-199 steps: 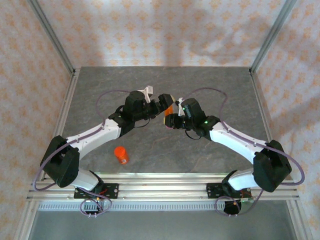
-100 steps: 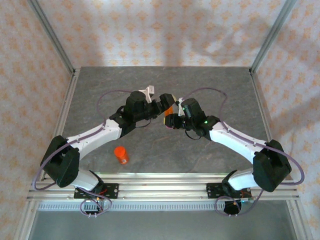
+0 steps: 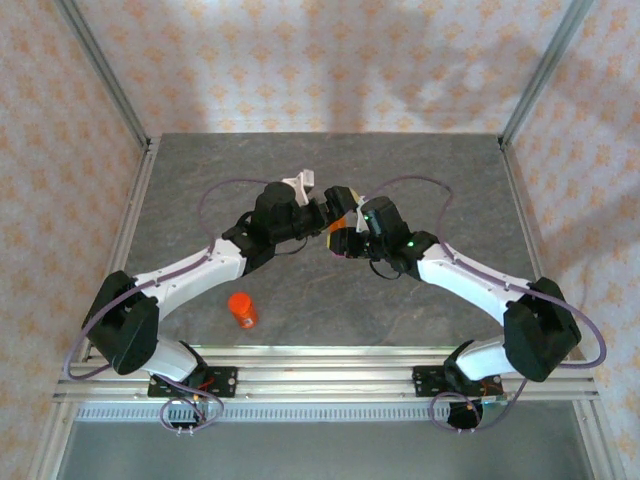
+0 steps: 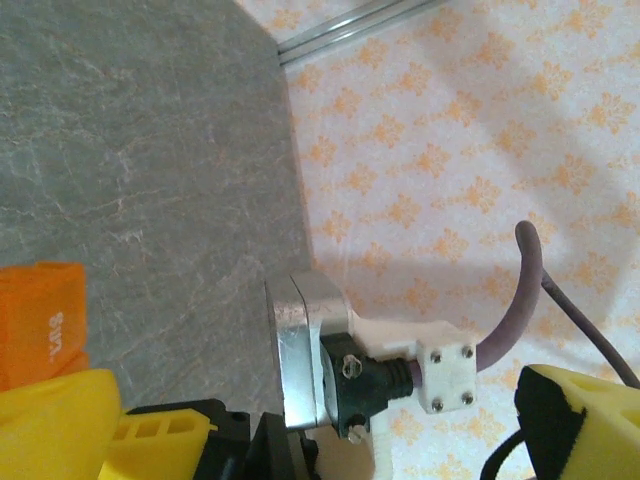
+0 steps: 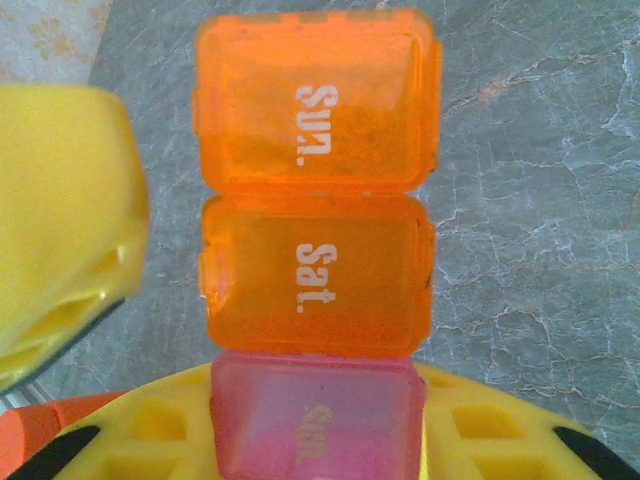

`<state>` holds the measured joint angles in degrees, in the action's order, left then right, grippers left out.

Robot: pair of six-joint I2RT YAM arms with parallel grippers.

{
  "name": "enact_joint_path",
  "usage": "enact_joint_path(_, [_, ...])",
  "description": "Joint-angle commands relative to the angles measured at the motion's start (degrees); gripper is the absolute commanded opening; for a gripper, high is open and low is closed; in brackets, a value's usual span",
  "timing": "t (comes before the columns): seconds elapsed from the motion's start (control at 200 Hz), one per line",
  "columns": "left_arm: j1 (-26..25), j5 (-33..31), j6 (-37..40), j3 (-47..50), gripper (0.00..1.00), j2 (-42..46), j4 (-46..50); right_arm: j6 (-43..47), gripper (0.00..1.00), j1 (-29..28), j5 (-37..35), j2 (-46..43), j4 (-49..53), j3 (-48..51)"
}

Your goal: Sort the pills into containers

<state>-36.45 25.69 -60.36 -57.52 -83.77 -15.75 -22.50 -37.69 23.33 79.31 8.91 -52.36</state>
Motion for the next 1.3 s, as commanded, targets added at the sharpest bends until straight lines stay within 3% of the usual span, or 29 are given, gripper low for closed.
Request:
enact_joint_path(0.0, [-0.4, -4.5, 2.2, -2.2, 1.0, 1.5, 4.9, -0.2, 0.36, 0.3, -1.9, -0.3, -1.6, 0.6])
enact_joint_path(0.165, [-0.4, -7.3, 3.7, -1.7, 1.0, 1.3, 8.8, -0.5, 0.36, 0.5, -2.1, -1.6, -1.7, 1.1])
enact_joint_path(1.296, [-1.9, -4.3, 0.4, -4.4, 1.0, -2.8, 1.6, -1.5, 0.36, 0.5, 0.2, -1.5, -3.9, 2.7])
